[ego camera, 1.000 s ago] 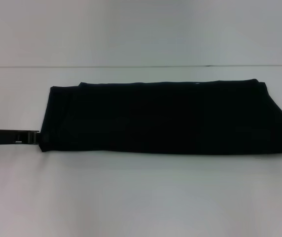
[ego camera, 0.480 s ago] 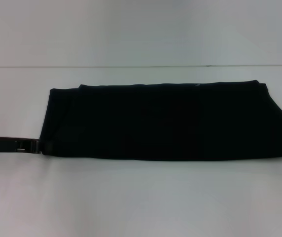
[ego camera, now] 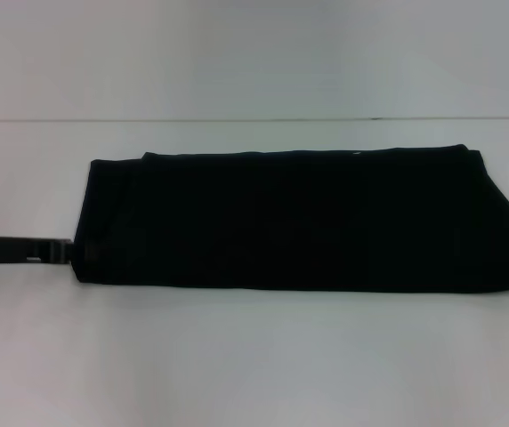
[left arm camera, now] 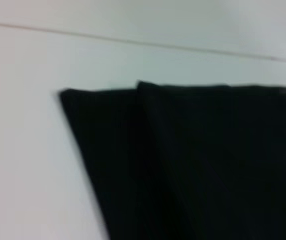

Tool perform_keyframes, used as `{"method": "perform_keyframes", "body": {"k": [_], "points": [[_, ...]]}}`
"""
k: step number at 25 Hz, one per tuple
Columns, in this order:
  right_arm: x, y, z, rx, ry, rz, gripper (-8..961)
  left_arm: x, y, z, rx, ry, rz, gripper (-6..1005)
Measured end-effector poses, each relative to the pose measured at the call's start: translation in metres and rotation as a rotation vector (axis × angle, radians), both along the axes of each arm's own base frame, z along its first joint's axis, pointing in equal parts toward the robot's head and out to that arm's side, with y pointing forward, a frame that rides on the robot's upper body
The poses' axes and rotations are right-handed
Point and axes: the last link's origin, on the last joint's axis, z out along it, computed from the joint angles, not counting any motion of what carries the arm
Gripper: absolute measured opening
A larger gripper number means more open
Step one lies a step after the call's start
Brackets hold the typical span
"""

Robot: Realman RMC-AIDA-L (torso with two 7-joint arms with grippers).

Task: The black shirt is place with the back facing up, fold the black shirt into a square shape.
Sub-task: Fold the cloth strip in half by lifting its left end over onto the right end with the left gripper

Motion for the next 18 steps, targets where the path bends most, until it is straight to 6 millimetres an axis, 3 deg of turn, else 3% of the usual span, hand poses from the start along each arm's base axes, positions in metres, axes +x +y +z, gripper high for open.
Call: {"method": "perform_keyframes", "body": {"k": [6, 9, 18], "points": [[-0.002, -0.003, 0.019, 0.071, 0.023, 0.018, 466, -0.002, 0.004, 0.018, 0.088, -0.069, 0.046, 243], [-0.009, -0.006, 0.027, 0.096, 0.053, 0.060, 533, 0.007, -0.001, 0.020, 0.050, -0.129, 0.019, 355], [-0.048, 0.002, 0.001, 0.099, 0.140, 0.286, 756, 0.035, -0.018, 0.018, -0.158, -0.221, -0.086, 724]]}}
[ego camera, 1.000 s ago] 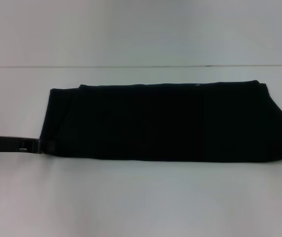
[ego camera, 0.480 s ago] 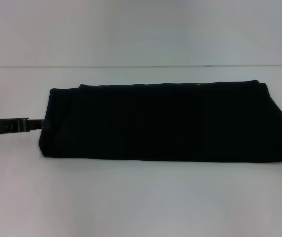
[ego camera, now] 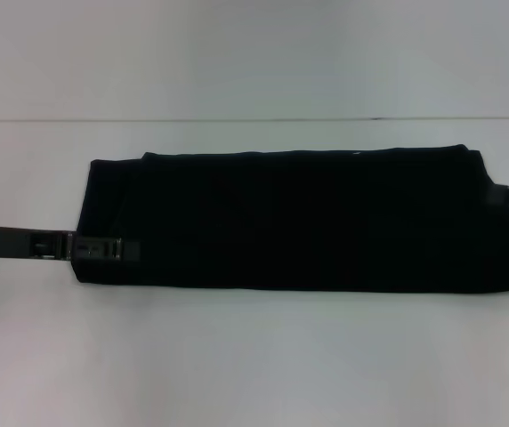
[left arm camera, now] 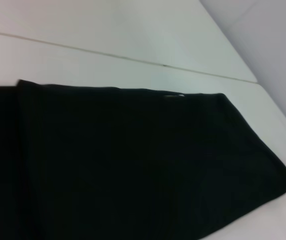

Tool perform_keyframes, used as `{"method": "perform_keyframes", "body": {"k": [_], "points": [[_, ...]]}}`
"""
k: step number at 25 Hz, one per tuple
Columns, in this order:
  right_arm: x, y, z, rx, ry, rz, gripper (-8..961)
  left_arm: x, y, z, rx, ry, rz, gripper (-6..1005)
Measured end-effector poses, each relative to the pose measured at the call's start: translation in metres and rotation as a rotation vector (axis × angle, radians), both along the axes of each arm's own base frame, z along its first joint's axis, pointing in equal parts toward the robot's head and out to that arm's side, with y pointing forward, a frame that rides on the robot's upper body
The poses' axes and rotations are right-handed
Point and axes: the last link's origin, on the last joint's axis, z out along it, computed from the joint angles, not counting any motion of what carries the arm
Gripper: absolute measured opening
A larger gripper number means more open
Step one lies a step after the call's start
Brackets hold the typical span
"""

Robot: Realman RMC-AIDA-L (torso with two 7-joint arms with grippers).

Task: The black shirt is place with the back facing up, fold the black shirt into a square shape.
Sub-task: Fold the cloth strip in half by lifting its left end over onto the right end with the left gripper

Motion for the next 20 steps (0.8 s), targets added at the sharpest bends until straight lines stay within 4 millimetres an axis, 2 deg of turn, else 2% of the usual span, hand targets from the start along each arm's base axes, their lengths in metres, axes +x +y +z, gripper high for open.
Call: {"method": "perform_keyframes", "body": {"k": [2, 7, 14, 20], "points": [[-0.008, 0.002, -0.005, 0.009, 0.011, 0.049, 842, 0.002, -0.002, 0.000, -0.015, -0.008, -0.006, 792], [-0.024, 0.003, -0.020, 0.034, 0.013, 0.181, 942, 0.000, -0.010, -0.003, -0.051, -0.028, 0.010, 792], [-0.041, 0.009, -0.040, -0.001, -0.003, 0.281, 939, -0.003, -0.013, -0.019, -0.158, -0.025, 0.126, 793], [-0.047, 0.008, -0.053, -0.021, -0.041, 0.356, 938, -0.011, -0.009, -0.026, -0.176, 0.016, 0.227, 801]]}}
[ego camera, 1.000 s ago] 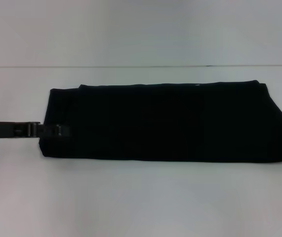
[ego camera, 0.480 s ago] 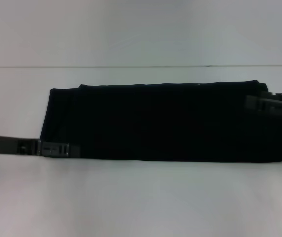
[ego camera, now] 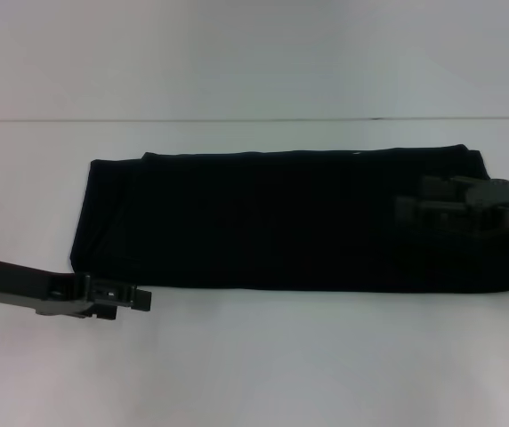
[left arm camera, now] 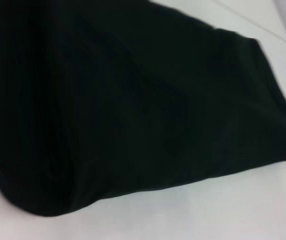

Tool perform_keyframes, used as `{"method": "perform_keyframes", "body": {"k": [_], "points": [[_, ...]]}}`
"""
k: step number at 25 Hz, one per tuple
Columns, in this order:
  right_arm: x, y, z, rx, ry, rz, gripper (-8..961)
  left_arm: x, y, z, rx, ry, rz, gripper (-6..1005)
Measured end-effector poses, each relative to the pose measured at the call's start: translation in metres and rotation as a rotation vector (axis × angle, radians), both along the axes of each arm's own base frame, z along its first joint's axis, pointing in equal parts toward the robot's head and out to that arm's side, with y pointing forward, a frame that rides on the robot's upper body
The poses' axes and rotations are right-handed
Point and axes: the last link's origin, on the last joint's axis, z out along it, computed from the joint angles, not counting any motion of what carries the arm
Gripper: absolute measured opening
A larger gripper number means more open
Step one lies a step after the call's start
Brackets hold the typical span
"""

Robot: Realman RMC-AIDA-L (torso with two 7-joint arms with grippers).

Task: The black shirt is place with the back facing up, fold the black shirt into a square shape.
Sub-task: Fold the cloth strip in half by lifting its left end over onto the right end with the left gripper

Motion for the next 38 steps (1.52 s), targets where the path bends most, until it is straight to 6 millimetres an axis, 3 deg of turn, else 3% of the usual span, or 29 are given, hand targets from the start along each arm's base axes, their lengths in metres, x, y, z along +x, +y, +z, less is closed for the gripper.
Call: {"method": "perform_keyframes", "body": {"k": [13, 38], "points": [[-0.007, 0.006, -0.009, 0.006, -0.007, 0.031, 941, -0.008, 0.020, -0.001, 0.094, 0.003, 0.256, 828], [-0.011, 0.012, -0.005, 0.039, 0.010, 0.033, 940, -0.011, 0.027, -0.014, 0.107, -0.053, 0.538, 836]]}}
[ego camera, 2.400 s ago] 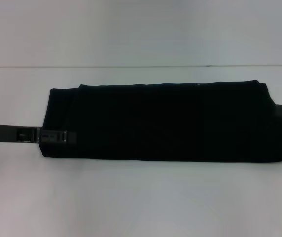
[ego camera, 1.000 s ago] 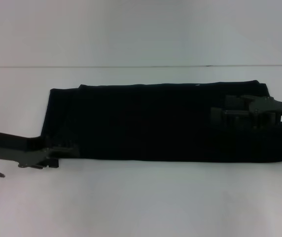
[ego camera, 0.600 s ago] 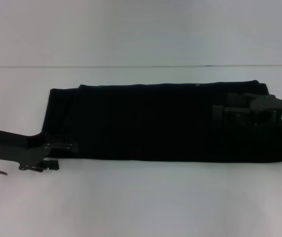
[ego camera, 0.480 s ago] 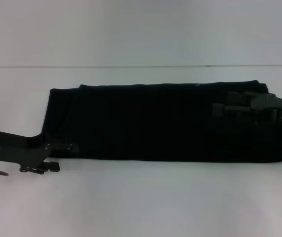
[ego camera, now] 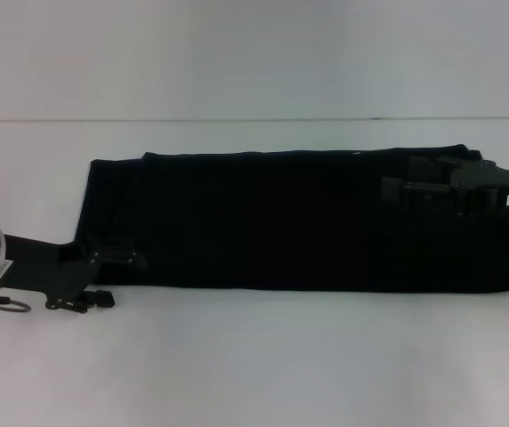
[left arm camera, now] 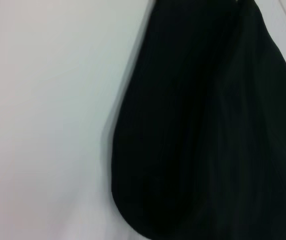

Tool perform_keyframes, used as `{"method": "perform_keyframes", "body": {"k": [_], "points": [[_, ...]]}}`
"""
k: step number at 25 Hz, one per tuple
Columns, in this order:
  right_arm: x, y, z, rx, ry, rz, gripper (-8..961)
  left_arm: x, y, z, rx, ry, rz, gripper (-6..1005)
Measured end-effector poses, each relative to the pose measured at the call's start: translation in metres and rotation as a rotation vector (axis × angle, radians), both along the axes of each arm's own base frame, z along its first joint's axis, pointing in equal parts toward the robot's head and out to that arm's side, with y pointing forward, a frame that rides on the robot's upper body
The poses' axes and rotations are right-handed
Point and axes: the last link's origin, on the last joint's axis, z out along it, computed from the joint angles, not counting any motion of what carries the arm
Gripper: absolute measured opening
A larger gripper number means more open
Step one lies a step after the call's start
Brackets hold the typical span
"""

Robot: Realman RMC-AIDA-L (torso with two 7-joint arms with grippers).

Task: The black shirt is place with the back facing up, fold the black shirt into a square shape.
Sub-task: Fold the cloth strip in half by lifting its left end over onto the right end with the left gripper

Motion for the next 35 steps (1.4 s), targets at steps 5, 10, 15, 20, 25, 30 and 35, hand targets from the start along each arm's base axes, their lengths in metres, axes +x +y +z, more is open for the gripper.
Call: {"method": "perform_keyframes", "body": {"k": [5, 10, 15, 20, 25, 30, 35], "points": [[0.001, 0.000, 0.000, 0.003, 0.000, -0.003, 939, -0.001, 0.003, 0.001, 0.021, 0.009, 0.017, 835], [0.001, 0.000, 0.001, 0.004, 0.000, -0.003, 939, -0.002, 0.005, 0.002, 0.031, 0.014, 0.020, 834], [0.001, 0.000, 0.001, 0.007, 0.000, -0.003, 939, -0.004, 0.005, 0.003, 0.034, 0.017, 0.027, 835], [0.001, 0.000, 0.002, 0.012, 0.004, -0.004, 938, -0.006, 0.004, 0.003, 0.030, 0.030, 0.030, 835], [0.002, 0.000, 0.004, 0.017, 0.013, -0.008, 938, -0.008, 0.004, 0.003, 0.037, 0.037, 0.034, 834], [0.003, -0.001, 0.004, 0.019, 0.019, -0.009, 938, -0.010, 0.005, 0.004, 0.050, 0.045, 0.038, 834], [0.002, -0.001, 0.005, 0.019, 0.021, -0.007, 937, -0.011, 0.008, 0.004, 0.068, 0.058, 0.037, 832]]}}
